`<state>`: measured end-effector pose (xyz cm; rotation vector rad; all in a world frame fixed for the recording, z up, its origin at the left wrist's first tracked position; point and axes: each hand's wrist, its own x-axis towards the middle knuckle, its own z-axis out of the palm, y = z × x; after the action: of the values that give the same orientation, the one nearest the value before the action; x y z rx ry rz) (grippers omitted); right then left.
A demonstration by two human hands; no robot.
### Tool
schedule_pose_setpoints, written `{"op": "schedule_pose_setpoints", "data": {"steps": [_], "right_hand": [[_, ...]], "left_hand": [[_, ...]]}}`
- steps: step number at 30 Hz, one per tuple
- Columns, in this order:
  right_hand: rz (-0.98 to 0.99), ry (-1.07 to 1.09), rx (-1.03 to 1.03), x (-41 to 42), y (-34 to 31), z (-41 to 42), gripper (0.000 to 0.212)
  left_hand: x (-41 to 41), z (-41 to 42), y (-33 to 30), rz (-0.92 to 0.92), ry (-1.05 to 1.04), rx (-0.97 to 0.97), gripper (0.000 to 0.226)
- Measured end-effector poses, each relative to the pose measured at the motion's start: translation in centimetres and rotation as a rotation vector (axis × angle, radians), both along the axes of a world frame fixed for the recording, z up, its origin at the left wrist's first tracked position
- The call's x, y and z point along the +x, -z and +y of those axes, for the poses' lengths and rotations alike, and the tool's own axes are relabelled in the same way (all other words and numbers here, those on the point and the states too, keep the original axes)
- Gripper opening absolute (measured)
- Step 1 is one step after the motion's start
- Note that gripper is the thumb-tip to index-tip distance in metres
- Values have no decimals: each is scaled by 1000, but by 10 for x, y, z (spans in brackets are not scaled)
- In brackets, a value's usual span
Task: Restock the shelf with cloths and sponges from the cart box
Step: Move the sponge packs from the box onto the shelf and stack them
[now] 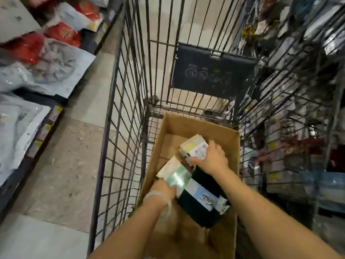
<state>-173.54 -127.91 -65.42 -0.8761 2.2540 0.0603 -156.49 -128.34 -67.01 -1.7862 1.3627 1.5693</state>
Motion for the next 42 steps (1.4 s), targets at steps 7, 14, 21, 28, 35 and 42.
{"op": "schedule_pose_setpoints", "data": {"steps": [7,14,21,28,35,42], "right_hand": [[-29,50,146,-10,48,-19,118],[-7,59,16,-13,45,-6,92],[-109,167,-275,-22,21,11,86],[-214,287,-543,-13,-19,14,96],[-143,257,-710,7,-78,29,99],[-280,463,-838,54,-152,78,107]], "left_hand": [[-22,-14,73,43,-732,271,80],[-40,-9,108,161,-914,299,114],[-32,-18,67,296,-881,75,118],[-32,-33,-26,414,-724,-177,87],[-11,-24,-83,522,-573,-407,75],[47,3,-148,666,-610,-390,84]]}}
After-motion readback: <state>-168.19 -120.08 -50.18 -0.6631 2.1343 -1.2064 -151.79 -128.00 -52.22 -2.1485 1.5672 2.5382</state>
